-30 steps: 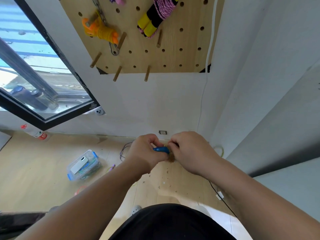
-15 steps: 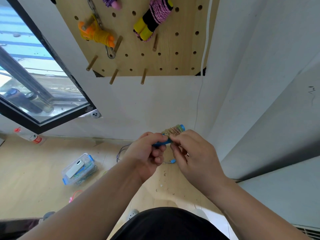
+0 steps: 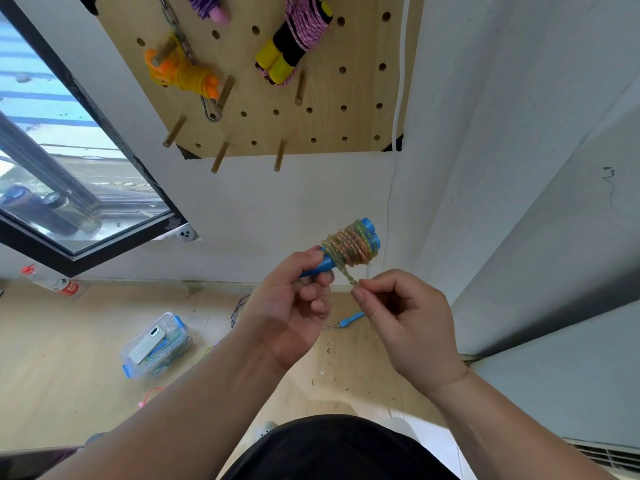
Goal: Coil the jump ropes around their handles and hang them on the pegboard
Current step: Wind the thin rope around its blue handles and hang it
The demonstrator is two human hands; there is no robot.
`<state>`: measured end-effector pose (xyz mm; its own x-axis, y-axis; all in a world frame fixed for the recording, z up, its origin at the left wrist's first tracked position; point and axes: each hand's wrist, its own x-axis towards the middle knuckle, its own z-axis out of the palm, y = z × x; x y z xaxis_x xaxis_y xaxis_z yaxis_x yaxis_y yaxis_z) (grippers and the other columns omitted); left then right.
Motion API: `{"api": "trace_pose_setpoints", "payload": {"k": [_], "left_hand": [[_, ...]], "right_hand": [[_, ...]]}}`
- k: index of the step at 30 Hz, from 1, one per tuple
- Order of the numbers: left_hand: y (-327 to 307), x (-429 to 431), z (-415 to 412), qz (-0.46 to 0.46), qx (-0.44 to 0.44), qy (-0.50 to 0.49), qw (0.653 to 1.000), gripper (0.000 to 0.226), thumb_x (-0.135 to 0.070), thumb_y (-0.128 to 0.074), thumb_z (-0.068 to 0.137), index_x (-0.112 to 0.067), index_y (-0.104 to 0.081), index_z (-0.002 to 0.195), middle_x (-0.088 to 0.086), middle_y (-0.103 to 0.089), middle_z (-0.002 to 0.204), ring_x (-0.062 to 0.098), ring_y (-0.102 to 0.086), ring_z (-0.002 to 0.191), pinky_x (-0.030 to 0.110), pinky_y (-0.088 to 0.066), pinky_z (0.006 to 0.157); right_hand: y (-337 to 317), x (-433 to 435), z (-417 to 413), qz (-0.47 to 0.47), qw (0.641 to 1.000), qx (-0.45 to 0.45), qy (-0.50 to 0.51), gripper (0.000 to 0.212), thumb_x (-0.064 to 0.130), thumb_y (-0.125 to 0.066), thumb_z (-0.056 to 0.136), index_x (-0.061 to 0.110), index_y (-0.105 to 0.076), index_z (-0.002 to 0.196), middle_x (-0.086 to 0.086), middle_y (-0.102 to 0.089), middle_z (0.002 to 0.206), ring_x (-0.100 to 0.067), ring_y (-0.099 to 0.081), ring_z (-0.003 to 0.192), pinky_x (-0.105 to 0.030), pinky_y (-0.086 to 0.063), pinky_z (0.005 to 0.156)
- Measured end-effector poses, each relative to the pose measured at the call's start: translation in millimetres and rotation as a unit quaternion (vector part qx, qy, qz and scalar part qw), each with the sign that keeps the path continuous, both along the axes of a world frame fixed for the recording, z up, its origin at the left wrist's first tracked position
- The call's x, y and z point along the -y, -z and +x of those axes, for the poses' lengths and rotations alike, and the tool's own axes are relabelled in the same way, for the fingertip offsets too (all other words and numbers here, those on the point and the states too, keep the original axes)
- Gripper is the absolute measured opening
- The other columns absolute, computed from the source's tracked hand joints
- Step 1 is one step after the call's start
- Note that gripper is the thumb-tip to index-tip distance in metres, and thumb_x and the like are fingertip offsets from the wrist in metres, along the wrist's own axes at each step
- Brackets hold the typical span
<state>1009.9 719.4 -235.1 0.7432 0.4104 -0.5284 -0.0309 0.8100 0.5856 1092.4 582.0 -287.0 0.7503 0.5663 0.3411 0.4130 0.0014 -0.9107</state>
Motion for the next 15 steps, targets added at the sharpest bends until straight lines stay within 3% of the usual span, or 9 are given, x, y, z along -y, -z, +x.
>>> {"api": "trace_pose_setpoints", "payload": {"k": [3,5,8,12,15], "left_hand": [[-2,-3,-7,-0.016,0.055,0.067,0.996,0.009,-0.013,-0.071,0.075,-0.009,-0.073,0.082,-0.001,-0.045,0.057,0.004,-0.034,0.031,0.013,-0.033,0.032],[-1,-6,-16,0.003,0.068,0.135,0.988,0.016,-0.009,-0.077,0.066,-0.01,-0.078,0.082,0.001,-0.047,0.055,0.003,-0.035,0.03,0.014,-0.033,0.03],[5,-10,-30,0.067,0.013,0.21,0.975,0.022,-0.01,-0.075,0.059,-0.012,-0.076,0.081,0.008,-0.049,0.054,0.004,-0.032,0.029,0.016,-0.031,0.028],[11,-11,-45,0.156,-0.047,0.319,0.934,0.025,-0.005,-0.076,0.059,-0.012,-0.072,0.082,0.015,-0.051,0.058,0.008,-0.03,0.03,0.016,-0.03,0.03],[18,-14,-48,0.21,-0.083,0.357,0.906,0.025,0.004,-0.072,0.066,-0.007,-0.068,0.089,0.019,-0.053,0.066,0.011,-0.033,0.032,0.018,-0.032,0.032]], "right_hand": [[-4,1,8,0.034,0.961,-0.246,-0.12,0.007,0.008,-0.079,0.082,0.014,-0.074,0.08,-0.003,-0.069,0.069,-0.013,-0.063,0.065,-0.024,-0.052,0.064],[-5,3,20,0.02,0.94,-0.269,-0.211,0.011,0.004,-0.079,0.081,0.015,-0.076,0.082,0.0,-0.069,0.072,-0.013,-0.063,0.07,-0.025,-0.053,0.068],[-13,7,47,-0.129,0.92,-0.174,-0.326,0.027,-0.005,-0.075,0.082,0.023,-0.075,0.079,0.009,-0.068,0.07,-0.002,-0.061,0.069,-0.018,-0.048,0.067],[-22,-2,62,-0.336,0.83,0.002,-0.446,0.006,0.014,-0.072,0.089,0.013,-0.072,0.084,0.002,-0.062,0.07,0.0,-0.051,0.063,-0.023,-0.043,0.063],[-21,-16,60,-0.4,0.784,0.052,-0.471,0.005,0.025,-0.071,0.092,0.021,-0.071,0.09,0.014,-0.059,0.071,0.0,-0.051,0.064,-0.017,-0.039,0.062]]}}
